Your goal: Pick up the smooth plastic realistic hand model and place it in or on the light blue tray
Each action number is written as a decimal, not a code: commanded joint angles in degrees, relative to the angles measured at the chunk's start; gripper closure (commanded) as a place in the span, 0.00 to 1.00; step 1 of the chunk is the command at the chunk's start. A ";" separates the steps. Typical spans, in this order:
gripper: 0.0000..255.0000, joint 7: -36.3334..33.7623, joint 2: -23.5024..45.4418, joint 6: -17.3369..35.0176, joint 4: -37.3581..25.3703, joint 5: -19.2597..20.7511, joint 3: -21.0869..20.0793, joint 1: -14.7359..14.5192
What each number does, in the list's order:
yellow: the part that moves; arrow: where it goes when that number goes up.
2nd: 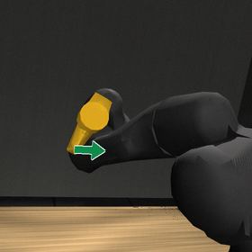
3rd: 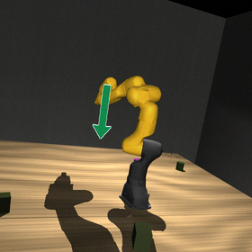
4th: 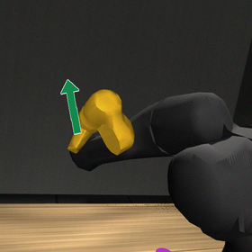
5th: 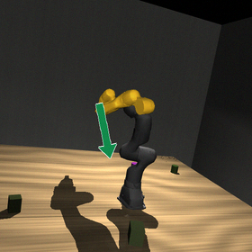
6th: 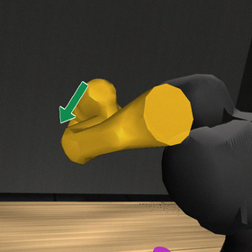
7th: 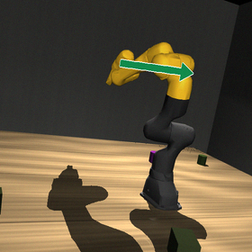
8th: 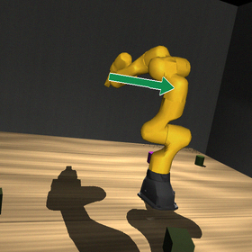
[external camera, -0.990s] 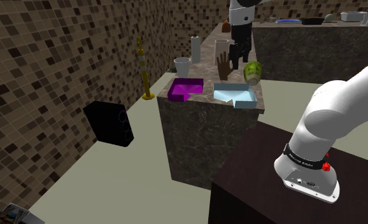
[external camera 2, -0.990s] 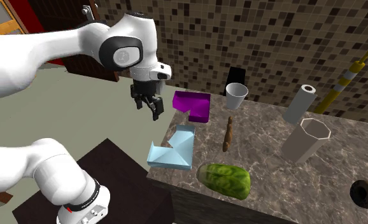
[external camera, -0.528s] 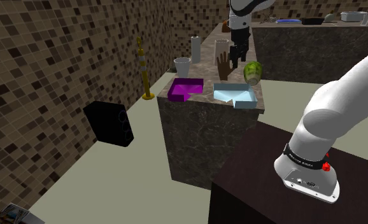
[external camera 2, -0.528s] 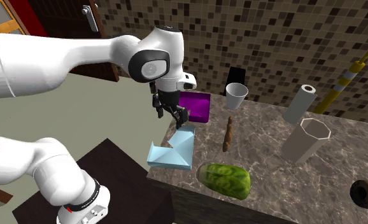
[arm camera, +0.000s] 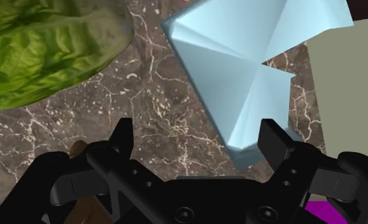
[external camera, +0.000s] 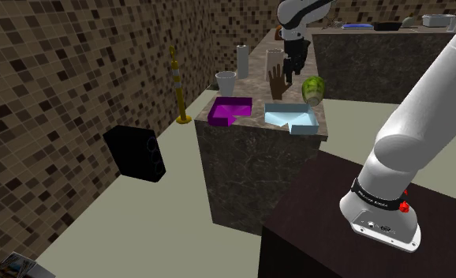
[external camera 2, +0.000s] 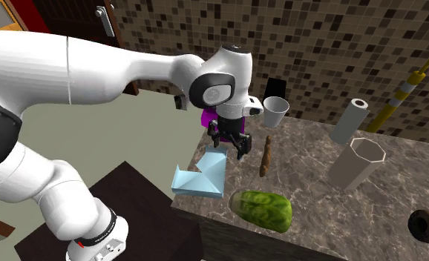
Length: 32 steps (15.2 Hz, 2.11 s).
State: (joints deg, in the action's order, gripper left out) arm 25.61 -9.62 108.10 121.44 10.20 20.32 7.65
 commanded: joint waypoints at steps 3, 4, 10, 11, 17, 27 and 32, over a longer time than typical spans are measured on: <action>0.00 5.86 7.58 2.53 -6.02 -1.72 2.59 1.28; 0.00 7.30 9.66 3.00 -7.80 -2.41 3.09 1.67; 0.00 14.57 20.85 4.26 -18.39 -6.76 4.56 4.65; 0.00 14.61 21.03 4.99 -17.84 -6.82 4.56 4.73; 0.00 15.00 22.57 9.70 -14.58 -7.40 4.58 5.20; 1.00 15.00 22.57 9.70 -14.59 -7.40 4.58 5.20; 1.00 15.00 22.56 9.70 -14.58 -7.40 4.58 5.20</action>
State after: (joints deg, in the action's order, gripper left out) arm 40.62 12.91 117.77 106.86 2.81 24.92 12.86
